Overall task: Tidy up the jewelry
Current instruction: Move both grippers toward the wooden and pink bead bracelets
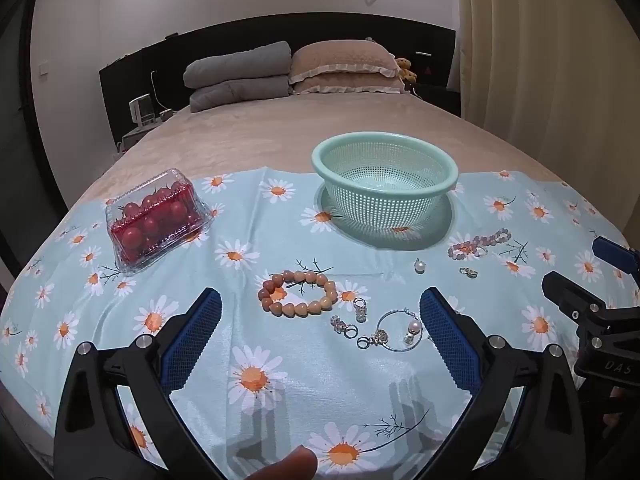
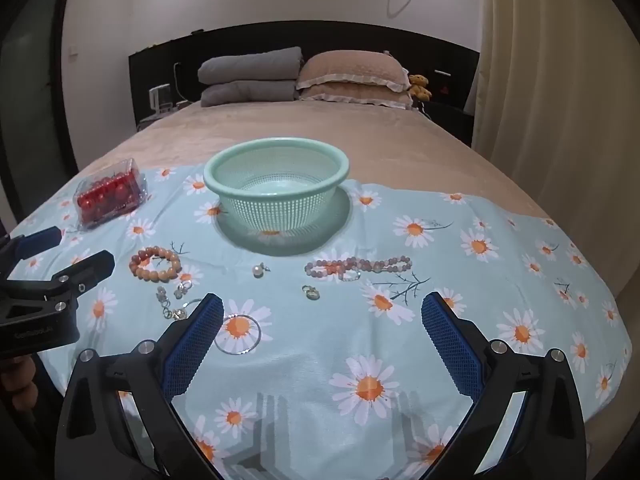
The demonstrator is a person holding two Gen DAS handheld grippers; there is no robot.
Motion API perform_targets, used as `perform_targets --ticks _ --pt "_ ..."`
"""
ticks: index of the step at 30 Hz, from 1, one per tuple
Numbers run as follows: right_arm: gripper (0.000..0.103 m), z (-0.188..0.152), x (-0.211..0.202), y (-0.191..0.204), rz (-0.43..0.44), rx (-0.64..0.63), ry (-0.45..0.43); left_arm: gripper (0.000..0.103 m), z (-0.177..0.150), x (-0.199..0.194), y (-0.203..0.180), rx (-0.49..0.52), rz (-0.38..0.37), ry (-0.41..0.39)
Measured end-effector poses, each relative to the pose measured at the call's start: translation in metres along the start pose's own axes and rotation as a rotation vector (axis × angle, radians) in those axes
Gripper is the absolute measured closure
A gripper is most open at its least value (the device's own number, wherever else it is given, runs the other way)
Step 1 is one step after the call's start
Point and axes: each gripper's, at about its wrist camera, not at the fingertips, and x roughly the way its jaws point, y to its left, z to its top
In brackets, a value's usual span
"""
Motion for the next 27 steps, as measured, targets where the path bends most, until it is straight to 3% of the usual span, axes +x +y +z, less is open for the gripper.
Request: perform_targets --ticks 27 --pt "0.008 -0.0025 0.0046 0.0010 -0.008 -0.014 0.027 0.006 -0.0042 0.0084 0.0002 0.017 0.022 0.038"
